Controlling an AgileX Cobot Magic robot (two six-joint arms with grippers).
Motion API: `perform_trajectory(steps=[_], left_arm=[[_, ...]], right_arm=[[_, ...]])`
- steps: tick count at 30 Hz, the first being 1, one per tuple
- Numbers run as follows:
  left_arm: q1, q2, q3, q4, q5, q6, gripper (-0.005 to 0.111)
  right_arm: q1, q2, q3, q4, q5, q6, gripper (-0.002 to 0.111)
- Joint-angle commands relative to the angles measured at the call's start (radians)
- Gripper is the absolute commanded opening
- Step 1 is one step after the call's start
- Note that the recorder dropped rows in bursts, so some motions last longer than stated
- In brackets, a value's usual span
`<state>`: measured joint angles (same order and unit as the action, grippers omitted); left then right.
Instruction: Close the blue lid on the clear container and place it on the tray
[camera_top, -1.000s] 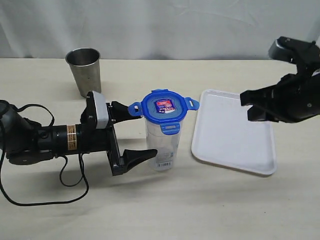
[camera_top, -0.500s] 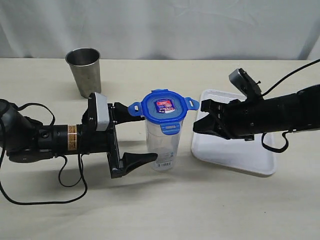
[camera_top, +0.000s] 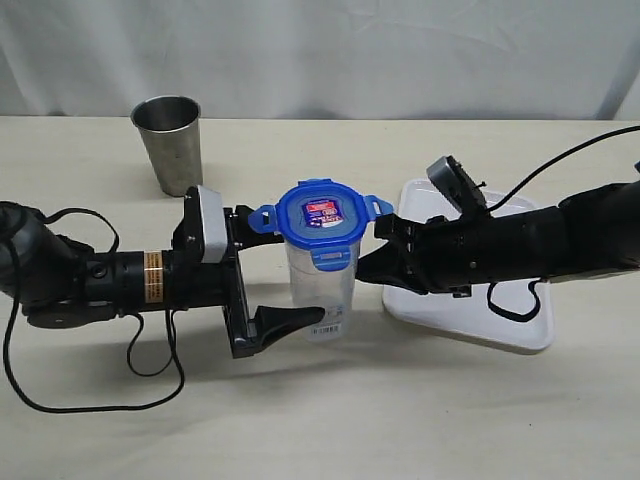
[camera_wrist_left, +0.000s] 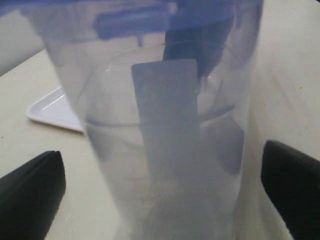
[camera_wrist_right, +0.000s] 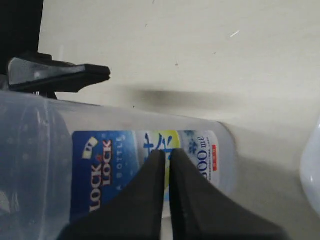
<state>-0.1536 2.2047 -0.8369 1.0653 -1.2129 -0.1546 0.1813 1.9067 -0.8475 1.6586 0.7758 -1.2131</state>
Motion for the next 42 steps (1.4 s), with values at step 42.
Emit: perform_trajectory(steps=[42], left_arm=[[-0.092,0.002,-0.055,-0.083,-0.008,-0.081,0.103]], right_arm=[[0.004,-0.001,-0.001,0.027,0.004,-0.036,0.004]])
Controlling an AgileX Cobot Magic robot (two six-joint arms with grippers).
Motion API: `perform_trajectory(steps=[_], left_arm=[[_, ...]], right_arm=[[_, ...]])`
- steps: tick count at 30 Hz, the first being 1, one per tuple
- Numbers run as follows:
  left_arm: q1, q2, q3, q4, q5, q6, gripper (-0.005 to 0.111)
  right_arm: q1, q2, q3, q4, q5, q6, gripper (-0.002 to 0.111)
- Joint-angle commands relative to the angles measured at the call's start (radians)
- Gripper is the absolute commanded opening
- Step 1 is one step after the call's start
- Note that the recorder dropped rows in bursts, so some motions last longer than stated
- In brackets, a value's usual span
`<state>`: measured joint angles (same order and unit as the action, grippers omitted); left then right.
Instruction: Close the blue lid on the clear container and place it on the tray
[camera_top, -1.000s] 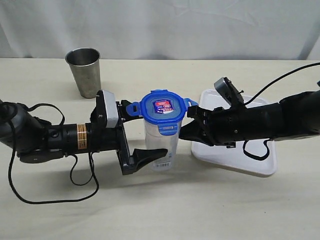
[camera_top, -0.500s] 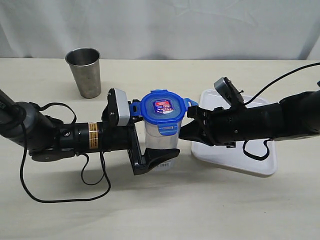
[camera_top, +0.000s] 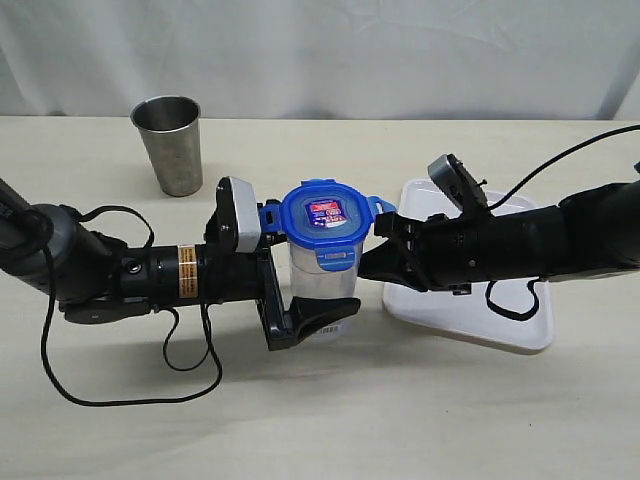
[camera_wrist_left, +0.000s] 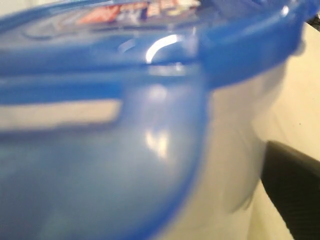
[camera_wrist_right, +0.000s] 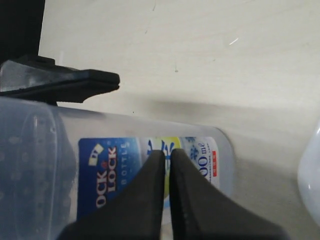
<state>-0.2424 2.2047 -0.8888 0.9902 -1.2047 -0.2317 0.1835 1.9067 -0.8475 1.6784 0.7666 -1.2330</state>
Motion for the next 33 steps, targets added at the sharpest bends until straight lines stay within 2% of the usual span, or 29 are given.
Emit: perform_trajectory(steps=[1,29,31,33], left_arm=[[-0.003,0.002,-0.003,-0.008,-0.016,-0.004,0.103],[-0.003,0.002,-0.003,-0.008,0.01,-0.004,0.102],[-0.003,0.002,-0.003,-0.008,0.01,-0.004,0.097],[-0.003,0.002,-0.003,-0.008,0.01,-0.004,0.082]], right_arm=[[0.002,-0.001,-0.001,0.008,0.013,-0.016,0.004],[0.002,-0.001,-0.001,0.007,0.016,-0.023,0.004],[0.002,-0.001,-0.001,0.007,0.016,-0.023,0.004],[0.002,-0.001,-0.001,0.007,0.016,-0.023,0.004]])
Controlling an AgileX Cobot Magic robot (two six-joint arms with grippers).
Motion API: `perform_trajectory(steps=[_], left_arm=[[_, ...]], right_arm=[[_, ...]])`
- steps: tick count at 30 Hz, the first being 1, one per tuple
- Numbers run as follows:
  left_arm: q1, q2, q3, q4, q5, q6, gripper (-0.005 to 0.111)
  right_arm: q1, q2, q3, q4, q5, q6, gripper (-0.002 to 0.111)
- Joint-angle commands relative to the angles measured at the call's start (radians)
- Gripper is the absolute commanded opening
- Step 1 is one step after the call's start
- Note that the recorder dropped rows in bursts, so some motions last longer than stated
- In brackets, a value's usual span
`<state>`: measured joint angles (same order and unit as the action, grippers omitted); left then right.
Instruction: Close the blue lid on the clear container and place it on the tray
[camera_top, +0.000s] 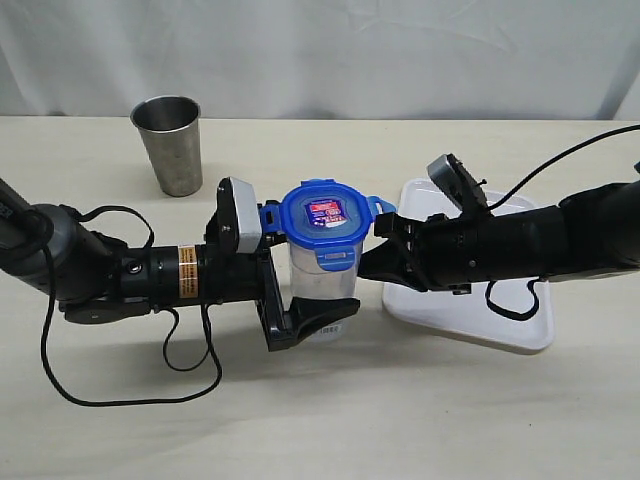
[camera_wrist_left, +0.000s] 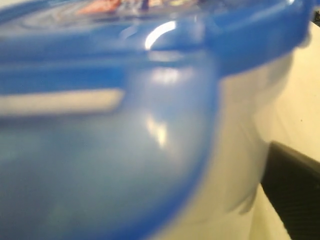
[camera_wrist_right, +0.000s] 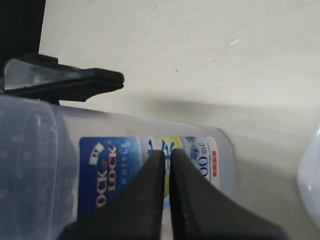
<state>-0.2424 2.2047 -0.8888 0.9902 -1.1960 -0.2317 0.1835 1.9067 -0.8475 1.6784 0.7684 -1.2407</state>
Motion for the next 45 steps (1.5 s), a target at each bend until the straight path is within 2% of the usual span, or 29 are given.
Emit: perform_trajectory(steps=[1,4,15,18,20,21,24,26,29,32,34,38,39,41,42,45], left_arm=[[-0.003,0.002,-0.003,-0.008,0.002,-0.004,0.074],[-0.003,0.002,-0.003,-0.007,0.002,-0.004,0.054],[-0.003,0.002,-0.003,-0.005,0.029,-0.006,0.001],[-0.003,0.002,-0.003,-0.006,0.038,-0.006,0.0],[-0.003,0.002,-0.003,-0.006,0.032,-0.006,0.0],[-0.001,0.0,-0.003,-0.006,0.033,-0.006,0.0],[0.018,-0.002,-0.003,-0.002,0.023,-0.006,0.0],[0.054,-0.002,-0.003,0.029,-0.025,-0.016,0.0],[0.107,-0.004,-0.003,0.069,-0.025,-0.035,0.0],[0.127,-0.011,-0.003,0.091,-0.025,-0.035,0.0],[0.127,-0.025,-0.003,0.098,-0.025,-0.035,0.0],[0.127,-0.038,-0.003,0.116,-0.025,-0.035,0.0],[0.127,-0.038,-0.003,0.116,-0.025,-0.035,0.0],[0.127,-0.038,-0.003,0.116,-0.025,-0.035,0.0],[0.127,-0.038,-0.003,0.116,-0.025,-0.035,0.0],[0.127,-0.038,-0.003,0.117,-0.025,-0.035,0.0]], right_arm=[[0.002,-0.001,-0.001,0.007,0.014,-0.021,0.004],[0.002,-0.001,-0.001,0.007,0.002,-0.024,0.004],[0.002,-0.001,-0.001,-0.002,-0.019,-0.029,0.004],[-0.001,-0.005,-0.001,-0.033,-0.046,-0.029,0.005],[-0.007,-0.017,-0.001,-0.049,-0.058,-0.02,0.009],[-0.025,-0.039,-0.001,-0.049,-0.056,-0.002,0.017],[-0.07,-0.091,-0.001,-0.057,-0.06,0.014,0.027],[-0.125,-0.152,-0.007,-0.067,-0.065,0.056,0.036],[-0.16,-0.251,-0.077,-0.194,-0.076,0.168,0.045],[-0.145,-0.336,-0.199,-0.418,-0.048,0.386,0.045],[-0.107,-0.39,-0.292,-0.522,0.007,0.483,0.045],[0.106,-0.433,-0.518,-1.0,0.031,0.912,0.045],[0.165,-0.419,-0.565,-1.11,0.053,0.986,0.048],[0.254,-0.375,-0.64,-1.327,0.14,1.129,0.062],[0.287,-0.348,-0.669,-1.4,0.19,1.169,0.066],[0.318,-0.301,-0.693,-1.436,0.288,1.241,0.063]])
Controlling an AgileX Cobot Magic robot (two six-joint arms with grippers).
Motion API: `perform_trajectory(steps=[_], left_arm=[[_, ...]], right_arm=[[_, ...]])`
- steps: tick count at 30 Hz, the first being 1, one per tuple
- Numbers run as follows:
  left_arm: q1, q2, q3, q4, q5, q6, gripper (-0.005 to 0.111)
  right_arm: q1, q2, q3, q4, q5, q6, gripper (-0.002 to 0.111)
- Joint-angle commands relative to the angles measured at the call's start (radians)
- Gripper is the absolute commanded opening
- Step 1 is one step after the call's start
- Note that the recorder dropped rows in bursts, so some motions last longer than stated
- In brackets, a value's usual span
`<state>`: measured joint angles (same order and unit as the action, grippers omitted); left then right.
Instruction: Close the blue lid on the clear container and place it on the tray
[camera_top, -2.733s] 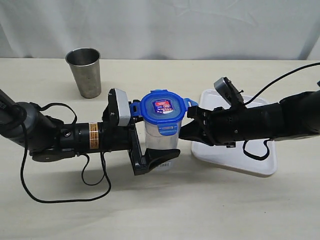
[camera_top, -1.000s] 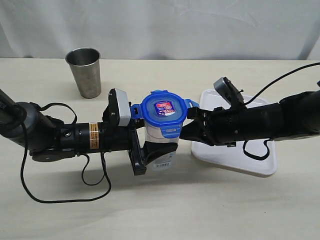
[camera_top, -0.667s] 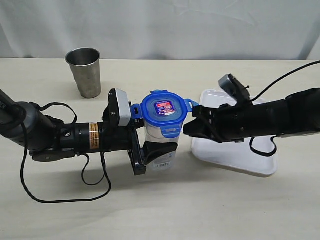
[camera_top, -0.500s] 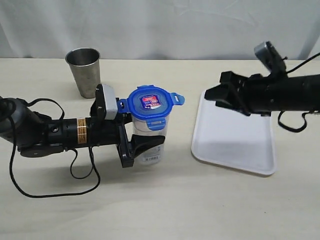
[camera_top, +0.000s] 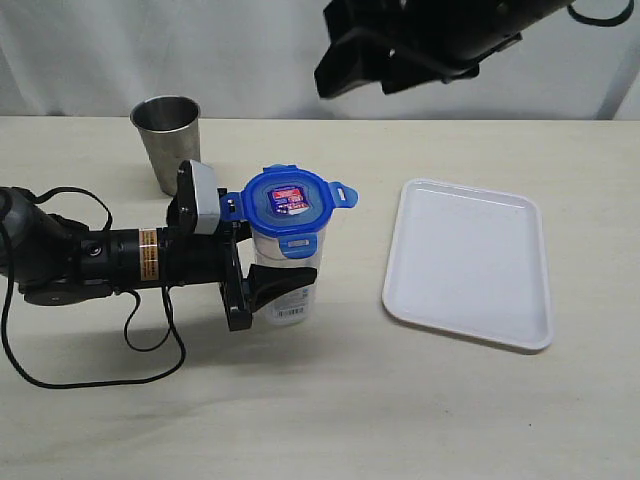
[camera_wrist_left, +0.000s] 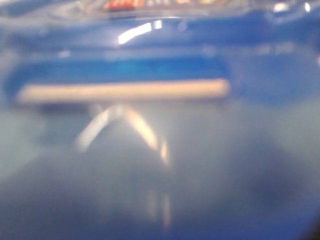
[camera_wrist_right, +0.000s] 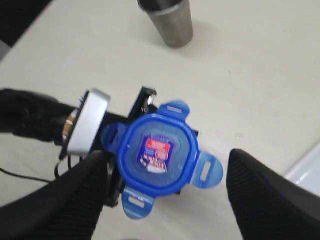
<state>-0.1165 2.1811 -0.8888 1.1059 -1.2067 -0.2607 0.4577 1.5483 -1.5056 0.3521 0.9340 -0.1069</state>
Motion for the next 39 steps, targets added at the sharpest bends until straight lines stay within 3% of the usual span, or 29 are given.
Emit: perform_trajectory(steps=[1,4,8,22,39], left_arm=[[0.001,-0.015,-0.003,0.002,-0.014,-0.006,0.0],[0.001,-0.015,-0.003,0.002,-0.014,-0.006,0.0],[0.001,-0.015,-0.003,0.002,-0.014,-0.006,0.0],[0.001,-0.015,-0.003,0.007,-0.014,-0.024,0.0],[0.001,-0.015,-0.003,0.011,-0.014,-0.031,0.0]], right_arm=[[0.052,0.069,-0.035,-0.095,0.134,0.107,0.06],[0.083,0.101,-0.035,-0.068,0.146,0.107,0.054],[0.128,0.145,-0.035,-0.12,0.117,0.141,0.054],[0.125,0.228,-0.054,-0.265,0.069,0.224,0.055],[0.125,0.301,-0.053,-0.109,0.058,0.15,0.055]])
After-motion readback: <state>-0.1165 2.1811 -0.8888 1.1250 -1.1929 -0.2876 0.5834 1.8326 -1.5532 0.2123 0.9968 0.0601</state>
